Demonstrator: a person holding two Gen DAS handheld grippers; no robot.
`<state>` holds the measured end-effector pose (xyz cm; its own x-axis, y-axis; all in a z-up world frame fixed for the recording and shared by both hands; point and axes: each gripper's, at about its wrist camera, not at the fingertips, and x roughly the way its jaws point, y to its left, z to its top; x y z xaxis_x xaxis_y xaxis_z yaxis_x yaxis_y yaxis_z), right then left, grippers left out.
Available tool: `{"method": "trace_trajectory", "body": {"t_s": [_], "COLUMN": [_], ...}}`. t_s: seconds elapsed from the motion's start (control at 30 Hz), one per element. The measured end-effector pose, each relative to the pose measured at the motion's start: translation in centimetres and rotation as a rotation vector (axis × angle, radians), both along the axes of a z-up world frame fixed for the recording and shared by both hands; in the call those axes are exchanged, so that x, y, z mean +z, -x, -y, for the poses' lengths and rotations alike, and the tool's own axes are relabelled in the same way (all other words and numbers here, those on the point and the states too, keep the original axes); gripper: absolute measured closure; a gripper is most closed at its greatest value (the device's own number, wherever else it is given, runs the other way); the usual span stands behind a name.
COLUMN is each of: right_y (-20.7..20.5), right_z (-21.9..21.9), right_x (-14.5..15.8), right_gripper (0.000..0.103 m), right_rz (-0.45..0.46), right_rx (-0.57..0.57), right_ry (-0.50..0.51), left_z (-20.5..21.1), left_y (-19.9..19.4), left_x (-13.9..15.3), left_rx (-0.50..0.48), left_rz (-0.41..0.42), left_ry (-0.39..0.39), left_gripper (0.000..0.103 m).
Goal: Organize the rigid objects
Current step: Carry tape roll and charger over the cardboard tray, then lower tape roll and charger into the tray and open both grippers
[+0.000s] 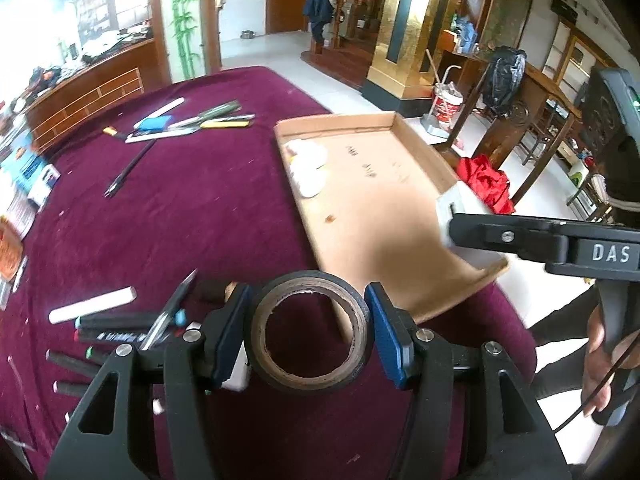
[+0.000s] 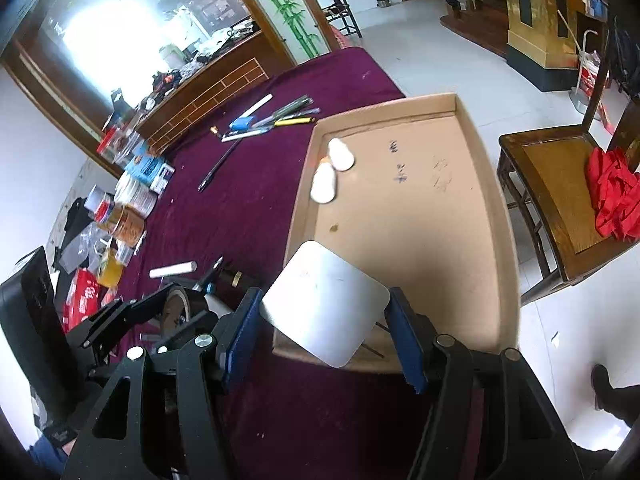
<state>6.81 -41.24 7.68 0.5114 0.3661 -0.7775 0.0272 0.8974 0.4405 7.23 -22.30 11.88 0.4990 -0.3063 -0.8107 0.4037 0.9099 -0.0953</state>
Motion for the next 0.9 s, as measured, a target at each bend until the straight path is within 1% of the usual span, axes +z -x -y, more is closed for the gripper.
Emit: {"method": "trace_trajectory", "body": {"t_s": [0.07,0.13,0.27,0.33,0.4,0.43,0.57,0.67,0.73,0.9], "right_y": [-1.1,-2.6,-5.6,-7.6,-9.7,-10.6,-14.7,-17.1,-18.4,-20.6], "right_z": [0.7,1.5,2.6,3.0,3.3,3.5,3.9,3.8,3.6,3.4], "right_x": [0.0,0.0,-0.4,-1.0,-1.8,-2.2,-3.6,-4.9,-5.7,-7.1], "right_gripper": [0.046,0.046,0.047,0.047,0.047,0.047,0.047,0.047,0.047,0.047], "right_rz": [-0.005,-0.005,-0.014,-0.03,-0.051,-0.06,-0.097,-0.123,-0.141,-0.166], "right_rx": [0.005,0.008,0.019,0.036,0.046,0.051,0.071,0.095,0.113,0.136], "right_ry": [0.002,0.009,0.041,0.051,0.061,0.065,0.09,0.118,0.141,0.17], "left_z": [1.4,2.6,5.3,6.7,7.7,8.5,10.1,10.7,10.7,10.8], "left_y": [-0.8,-1.8,-4.3,-5.8,-7.0,-7.9,-10.1,-11.4,-12.1,-13.1], "left_x": [0.0,-0.1,-0.9,-1.5,-2.1,-2.6,-4.1,-4.9,-5.5,-6.7], "left_rx": [-0.011,-0.017,-0.015,-0.011,-0.009,-0.007,0.006,0.02,0.042,0.064], "left_rz": [-0.002,-0.009,-0.03,-0.032,-0.033,-0.039,-0.065,-0.081,-0.093,-0.124], "left_ry": [0.0,0.016,0.029,0.014,0.016,0.001,0.01,0.036,0.038,0.074], "left_gripper": [0.046,0.046,0.046,0.046,0.046,0.046,0.046,0.046,0.046,0.046]}}
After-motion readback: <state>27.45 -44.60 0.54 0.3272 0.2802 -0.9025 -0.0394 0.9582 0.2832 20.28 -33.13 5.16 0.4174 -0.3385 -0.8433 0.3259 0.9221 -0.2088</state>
